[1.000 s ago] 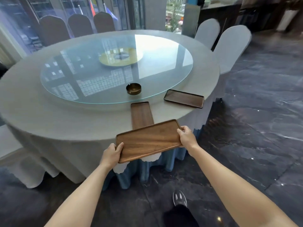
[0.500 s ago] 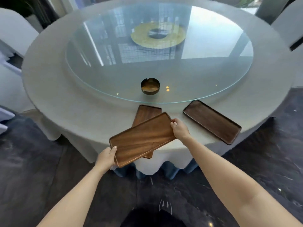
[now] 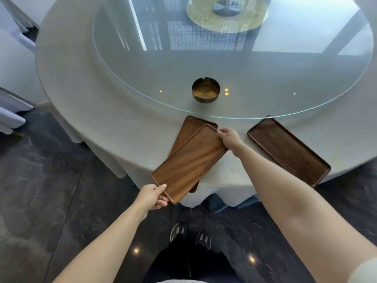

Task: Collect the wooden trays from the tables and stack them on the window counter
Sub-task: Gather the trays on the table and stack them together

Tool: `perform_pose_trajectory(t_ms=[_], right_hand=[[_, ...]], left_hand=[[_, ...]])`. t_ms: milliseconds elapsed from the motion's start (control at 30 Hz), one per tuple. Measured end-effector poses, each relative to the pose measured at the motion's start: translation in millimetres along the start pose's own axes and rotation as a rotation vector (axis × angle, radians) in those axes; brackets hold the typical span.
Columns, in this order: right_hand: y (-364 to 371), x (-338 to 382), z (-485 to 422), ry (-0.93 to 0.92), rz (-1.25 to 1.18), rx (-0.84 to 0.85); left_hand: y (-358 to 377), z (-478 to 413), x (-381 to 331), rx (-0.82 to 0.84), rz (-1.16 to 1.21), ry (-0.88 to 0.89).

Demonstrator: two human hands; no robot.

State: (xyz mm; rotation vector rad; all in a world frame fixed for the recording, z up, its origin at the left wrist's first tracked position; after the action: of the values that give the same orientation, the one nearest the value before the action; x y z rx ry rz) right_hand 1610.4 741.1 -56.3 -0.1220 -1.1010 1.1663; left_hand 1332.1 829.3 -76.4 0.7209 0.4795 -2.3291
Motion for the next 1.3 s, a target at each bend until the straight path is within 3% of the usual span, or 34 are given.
perform_pose_trajectory(t_ms=[333,733,1000,1300], right_hand=[[9.2,14.2,-17.1,-0.042,0.057,-0.004],[28.3,29.0,-26.4,-0.149,0.252,0.092],[27.6,28.6,-30.0,-0.126,0.385,0.09],[22.5,31.5,-30.9,-0.058,0.388,0.105]], left_hand=[[28.9,-3.1,-0.8,0.046,0.132,-0.126],[34.9,-8.0,-1.5,0.066,0.048,-0.126],[34.1,-10.6,-2.5,0.041,0.243,-0.153],[14.7,-18.4,-8.7,-0.012,0.142,-0.079]])
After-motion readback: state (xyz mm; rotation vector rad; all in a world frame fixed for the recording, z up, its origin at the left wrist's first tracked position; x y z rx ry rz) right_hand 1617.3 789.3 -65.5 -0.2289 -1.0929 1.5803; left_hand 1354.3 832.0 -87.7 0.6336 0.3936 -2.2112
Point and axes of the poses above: each hand's wrist, its own z-axis away from the middle knuckle, its own y-axis out of the palm, x = y × z, the point moved 5 cm from there along -z, towards the middle knuckle, and after that the axes turned 11 degrees about z, right-handed, at the moved point
